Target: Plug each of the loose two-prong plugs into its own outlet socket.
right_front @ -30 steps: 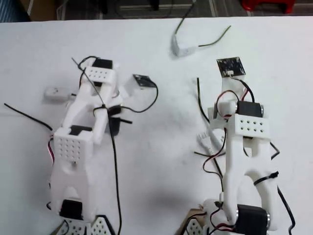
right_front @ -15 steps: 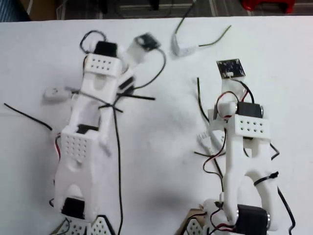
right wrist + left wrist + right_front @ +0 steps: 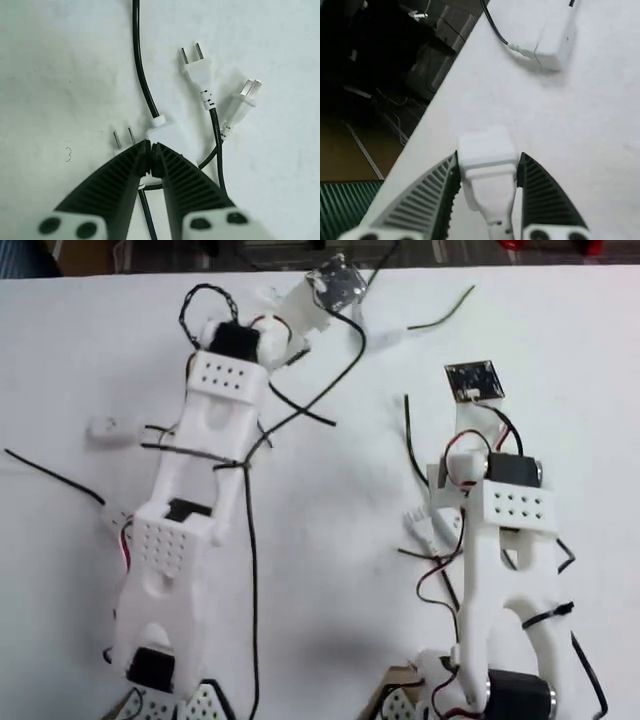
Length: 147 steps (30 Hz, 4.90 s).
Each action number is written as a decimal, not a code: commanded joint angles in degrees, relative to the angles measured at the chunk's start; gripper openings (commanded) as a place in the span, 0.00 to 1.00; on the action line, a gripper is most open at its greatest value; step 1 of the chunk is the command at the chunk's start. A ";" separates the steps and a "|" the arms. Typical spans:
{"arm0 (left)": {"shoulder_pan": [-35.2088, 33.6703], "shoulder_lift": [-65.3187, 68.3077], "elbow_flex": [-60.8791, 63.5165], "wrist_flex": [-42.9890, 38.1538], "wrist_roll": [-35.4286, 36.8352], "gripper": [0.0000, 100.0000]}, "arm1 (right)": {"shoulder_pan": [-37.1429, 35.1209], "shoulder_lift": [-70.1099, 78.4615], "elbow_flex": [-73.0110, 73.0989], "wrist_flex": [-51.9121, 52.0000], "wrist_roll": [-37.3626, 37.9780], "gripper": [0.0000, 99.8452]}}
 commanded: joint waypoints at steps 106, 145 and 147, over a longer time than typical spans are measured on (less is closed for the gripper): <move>-21.76 -7.52 6.33 42.46 75.60 0.02 | -6.90 -1.36 9.05 -6.20 -0.18 0.02; -3.21 -88.13 122.73 -0.79 23.38 0.16 | -4.26 -0.75 19.69 -20.88 -0.35 0.02; -2.68 -88.48 122.55 2.02 23.47 0.24 | -4.26 -0.75 19.69 -20.88 -0.35 0.02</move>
